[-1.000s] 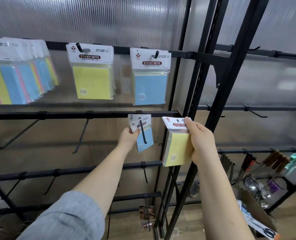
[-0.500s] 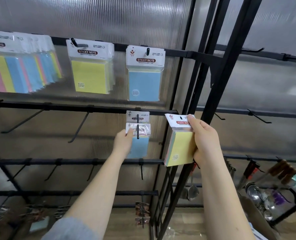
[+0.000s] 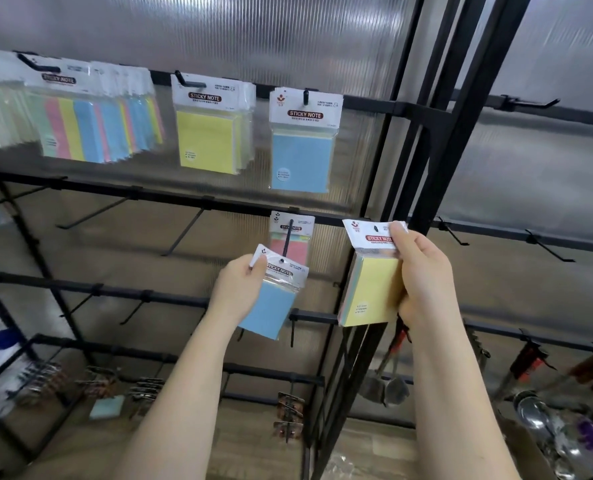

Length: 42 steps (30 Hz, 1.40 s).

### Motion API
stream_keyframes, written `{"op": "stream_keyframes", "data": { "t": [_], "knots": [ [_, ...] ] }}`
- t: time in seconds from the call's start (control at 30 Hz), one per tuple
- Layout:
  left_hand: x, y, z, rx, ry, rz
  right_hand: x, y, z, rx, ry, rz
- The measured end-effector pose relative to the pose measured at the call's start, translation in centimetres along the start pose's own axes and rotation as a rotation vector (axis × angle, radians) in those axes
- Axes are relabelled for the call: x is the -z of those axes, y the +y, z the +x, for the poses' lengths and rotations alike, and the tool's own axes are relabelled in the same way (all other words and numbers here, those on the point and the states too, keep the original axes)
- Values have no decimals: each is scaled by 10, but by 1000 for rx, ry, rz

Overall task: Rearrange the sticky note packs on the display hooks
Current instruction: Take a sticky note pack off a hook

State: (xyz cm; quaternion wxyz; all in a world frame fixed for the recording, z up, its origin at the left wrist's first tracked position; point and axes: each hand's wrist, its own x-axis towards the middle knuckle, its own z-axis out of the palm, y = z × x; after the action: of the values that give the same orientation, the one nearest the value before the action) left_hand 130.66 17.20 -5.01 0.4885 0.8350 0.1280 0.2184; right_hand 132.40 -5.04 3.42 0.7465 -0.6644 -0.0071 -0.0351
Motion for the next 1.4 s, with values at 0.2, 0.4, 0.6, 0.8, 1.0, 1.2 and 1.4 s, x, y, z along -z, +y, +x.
{"op": "stream_keyframes", "data": {
  "t": [0.2, 0.4, 0.6, 0.8, 1.0, 1.2, 1.4],
  "knots": [
    [12, 12, -2, -23, -49, 13, -2, -1, -10, 14, 19, 7],
    [31, 20, 2, -61, -73, -18, -9, 2, -23, 15, 80, 34],
    [57, 35, 12, -128, -126, -98, -27, 0, -38, 30, 140, 54],
    [79, 57, 29, -247, -142, -131, -40, -4, -48, 53, 185, 72],
    [86, 98, 49, -370, -118, -231, -46, -8, -49, 83, 204, 60],
    [76, 143, 61, -442, -77, -383, -44, -13, -48, 87, 220, 74],
    [62, 155, 79, -392, 1, -467, -40, -16, -41, 97, 235, 47]
  ]
}}
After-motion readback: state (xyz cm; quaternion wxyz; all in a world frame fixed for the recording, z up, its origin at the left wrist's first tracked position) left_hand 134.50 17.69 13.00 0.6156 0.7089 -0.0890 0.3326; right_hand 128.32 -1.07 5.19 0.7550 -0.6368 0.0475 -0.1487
